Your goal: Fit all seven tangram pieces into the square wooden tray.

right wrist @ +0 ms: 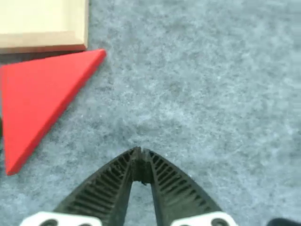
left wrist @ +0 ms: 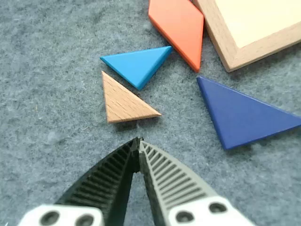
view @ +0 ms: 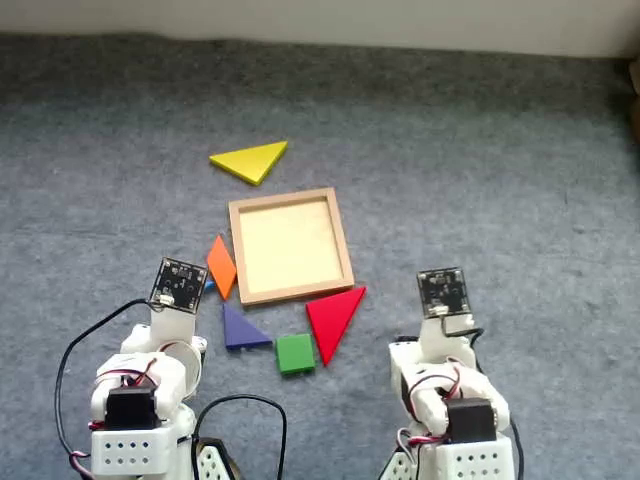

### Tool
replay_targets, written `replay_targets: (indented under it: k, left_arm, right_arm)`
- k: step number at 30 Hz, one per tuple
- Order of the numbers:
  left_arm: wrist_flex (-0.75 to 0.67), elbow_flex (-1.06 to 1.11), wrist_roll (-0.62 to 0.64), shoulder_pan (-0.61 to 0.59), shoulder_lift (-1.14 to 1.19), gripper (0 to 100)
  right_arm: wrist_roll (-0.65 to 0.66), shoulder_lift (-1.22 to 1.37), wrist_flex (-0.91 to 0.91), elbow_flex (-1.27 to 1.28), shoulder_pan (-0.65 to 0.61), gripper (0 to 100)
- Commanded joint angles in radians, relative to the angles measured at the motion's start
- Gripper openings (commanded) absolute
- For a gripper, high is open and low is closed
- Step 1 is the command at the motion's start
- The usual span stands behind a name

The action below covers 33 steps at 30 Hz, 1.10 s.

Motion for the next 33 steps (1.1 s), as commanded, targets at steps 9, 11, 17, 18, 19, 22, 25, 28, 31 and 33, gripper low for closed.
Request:
replay_targets:
  k: [9,11,17,18,19,22,25,28,31,33]
  left_arm:
    - [0.005,0.019,-0.003,0.005,-0.005,1]
    - [0.005,0.019,-0.003,0.005,-0.005,1]
    - [0.005,0.019,-0.003,0.005,-0.005,1]
    - [0.005,0.019,-0.003,0.005,-0.005,1]
    - [0.005,0.019,-0.003,0.005,-0.005,1]
    - [0.005,0.019,-0.003,0.005,-0.005,1]
    - [0.005,0.019,-0.003,0.005,-0.005,1]
    - [0.005,0.019,-0.003,0.005,-0.005,1]
    - [0.005,0.019,-0.003,0.005,-0.005,1]
    - [0.005,0.019,-0.003,0.005,-0.005,1]
  right_arm:
    - [-0.319,0.47,0.074,-0.573,-0.036,0.4]
    - [-0.347,0.65,0.074,-0.685,-0.076,0.4]
    - [-0.489,0.99,0.067,-0.951,-0.234,1.8]
    - [-0.522,1.03,0.067,-0.975,-0.266,4.5]
    - [-0.559,1.067,0.067,-0.995,-0.298,9.0]
    - [-0.732,1.155,0.067,-1.03,-0.392,26.3]
    - [-0.852,1.236,0.062,-1.032,-0.47,38.9]
    - [-0.882,1.311,-0.008,-1.032,-0.53,40.2]
    - [-0.898,1.388,-0.116,-1.029,-0.564,40.2]
    - [-0.919,1.443,-0.163,-1.029,-0.578,40.2]
